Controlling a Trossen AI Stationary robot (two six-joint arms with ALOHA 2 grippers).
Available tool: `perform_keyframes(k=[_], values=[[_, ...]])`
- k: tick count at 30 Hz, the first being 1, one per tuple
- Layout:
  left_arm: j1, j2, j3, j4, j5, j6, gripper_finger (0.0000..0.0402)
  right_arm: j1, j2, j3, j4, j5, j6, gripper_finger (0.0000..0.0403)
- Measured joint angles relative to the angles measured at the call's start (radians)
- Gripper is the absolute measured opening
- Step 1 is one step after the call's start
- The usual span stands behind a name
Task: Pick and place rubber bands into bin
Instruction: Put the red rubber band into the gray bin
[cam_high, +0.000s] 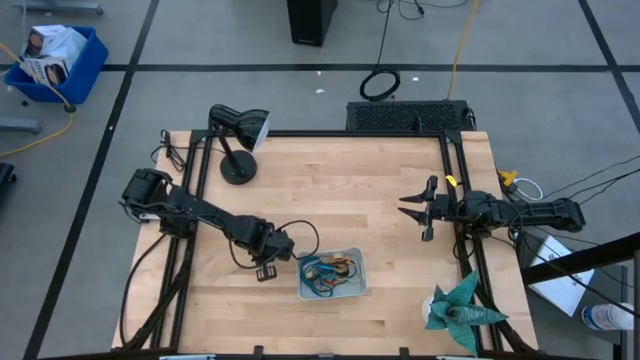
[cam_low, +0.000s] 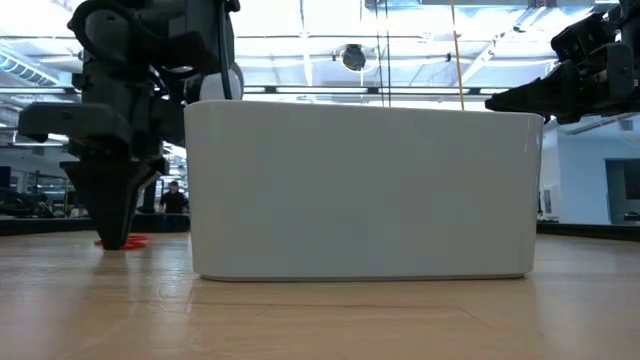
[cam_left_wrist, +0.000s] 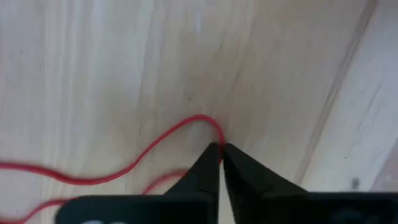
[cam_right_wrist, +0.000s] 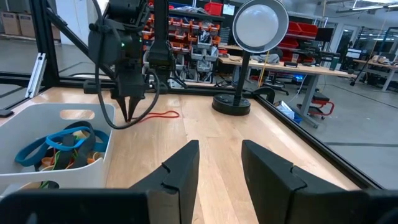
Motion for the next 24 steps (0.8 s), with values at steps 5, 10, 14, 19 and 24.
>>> perform_keyframes(k=[5, 10, 14, 19, 24], values=[[0.000, 0.001, -0.001, 0.011, 0.000, 0.060, 0.0006, 0.000, 0.000, 0.000, 0.000, 0.000, 0.000, 0.0116], [0.000, -0.021, -0.005, 0.007, 0.001, 0.060, 0.0004, 0.000, 0.000, 0.000, 0.000, 0.000, 0.000, 0.0116], [0.000, -0.084, -0.005, 0.017, 0.000, 0.054, 0.0003, 0.000, 0.000, 0.000, 0.000, 0.000, 0.000, 0.0116], [0.000, -0.208, -0.005, 0.006, -0.007, 0.039, 0.0002, 0.000, 0.000, 0.000, 0.000, 0.000, 0.000, 0.0116], [0.000, -0.358, -0.004, 0.011, -0.047, 0.044, 0.0001, 0.000, 0.000, 0.000, 0.000, 0.000, 0.000, 0.0116]])
